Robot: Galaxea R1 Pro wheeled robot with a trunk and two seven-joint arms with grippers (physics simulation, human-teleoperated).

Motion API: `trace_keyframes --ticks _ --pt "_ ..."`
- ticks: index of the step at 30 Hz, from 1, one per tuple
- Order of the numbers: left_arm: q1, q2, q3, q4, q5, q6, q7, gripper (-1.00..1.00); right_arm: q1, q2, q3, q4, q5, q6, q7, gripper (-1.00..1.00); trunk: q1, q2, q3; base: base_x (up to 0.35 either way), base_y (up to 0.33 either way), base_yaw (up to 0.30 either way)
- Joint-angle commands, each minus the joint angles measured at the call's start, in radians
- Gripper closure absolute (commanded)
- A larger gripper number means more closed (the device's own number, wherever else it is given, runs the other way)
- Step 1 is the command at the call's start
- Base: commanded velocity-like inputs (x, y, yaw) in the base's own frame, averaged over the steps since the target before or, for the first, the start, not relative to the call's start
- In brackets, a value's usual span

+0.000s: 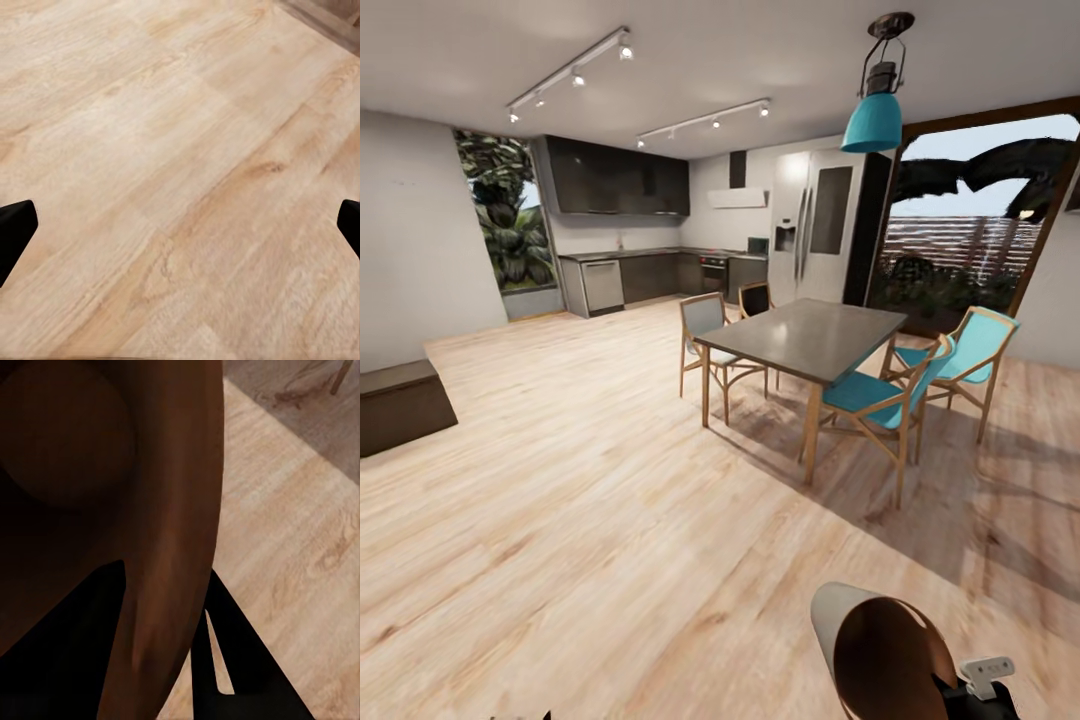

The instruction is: Put the three can of soda from the living room inside the tash can in the kitchen.

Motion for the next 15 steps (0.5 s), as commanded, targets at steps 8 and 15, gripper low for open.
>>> trace_keyframes --ticks 8,15 --pt "0.001 0.000 0.000 -0.002 0.000 0.000 0.000 -1.00 -0.001 0.009 -0.007 -0.002 -0.007 -0.001 0.001 1.00 0.000 0.000 0.007 0.000 -0.232 0.226" --pt "0.001 0.000 0.000 -0.003 0.000 -0.001 0.000 -1.00 -0.001 0.010 -0.006 -0.002 -0.007 -0.001 0.001 1.00 0.000 0.000 0.012 -0.006 -0.273 0.226"
